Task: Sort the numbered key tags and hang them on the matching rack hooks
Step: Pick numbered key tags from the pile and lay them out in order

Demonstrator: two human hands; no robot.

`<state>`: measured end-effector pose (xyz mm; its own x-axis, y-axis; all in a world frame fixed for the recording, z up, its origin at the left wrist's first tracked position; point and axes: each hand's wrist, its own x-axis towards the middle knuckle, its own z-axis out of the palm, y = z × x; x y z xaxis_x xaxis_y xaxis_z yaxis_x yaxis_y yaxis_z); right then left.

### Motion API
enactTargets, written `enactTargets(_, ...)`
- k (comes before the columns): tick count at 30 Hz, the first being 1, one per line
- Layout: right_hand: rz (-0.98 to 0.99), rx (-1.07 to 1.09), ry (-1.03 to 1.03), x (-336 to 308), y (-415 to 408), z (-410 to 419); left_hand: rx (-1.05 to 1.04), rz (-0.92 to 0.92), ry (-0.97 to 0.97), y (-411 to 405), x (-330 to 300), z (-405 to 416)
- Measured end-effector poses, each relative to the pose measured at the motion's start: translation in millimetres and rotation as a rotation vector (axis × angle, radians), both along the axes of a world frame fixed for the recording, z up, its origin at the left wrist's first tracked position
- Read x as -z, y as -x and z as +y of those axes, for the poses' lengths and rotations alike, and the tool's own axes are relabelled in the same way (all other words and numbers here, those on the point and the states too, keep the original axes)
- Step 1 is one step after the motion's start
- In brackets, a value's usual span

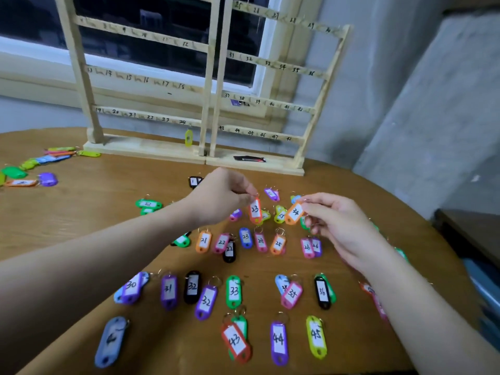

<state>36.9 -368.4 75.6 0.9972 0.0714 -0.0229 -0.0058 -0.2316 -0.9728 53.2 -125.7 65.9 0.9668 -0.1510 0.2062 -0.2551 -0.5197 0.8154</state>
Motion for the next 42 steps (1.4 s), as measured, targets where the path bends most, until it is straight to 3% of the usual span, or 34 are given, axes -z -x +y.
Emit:
enactTargets(14,-0.02,0.0,0.097,33.7,-0.2,-26.7,0.089,0.123,-0.153,-13.0,40.8,-14.3)
enactTargets(18,-0.036,-0.016,0.151,35.8,-0.1,-19.2,0.069,0.094,-0.221,-12.1,44.9,-12.8)
enactTargets(24,-0.028,-0.028,0.174,34.9,3.6,-13.9,0.066,0.065,-0.165,-4.8,46.6,-5.9)
enactTargets(33,-0.049,-0.107,0.219,32.3,20.3,-4.6,-0.012,-0.084,-0.407,2.4,51.6,-8.2)
enactTargets(42,-0.041,-0.189,0.253,27.5,40.2,0.5,-0.067,-0.151,-0.414,9.6,44.3,-6.1)
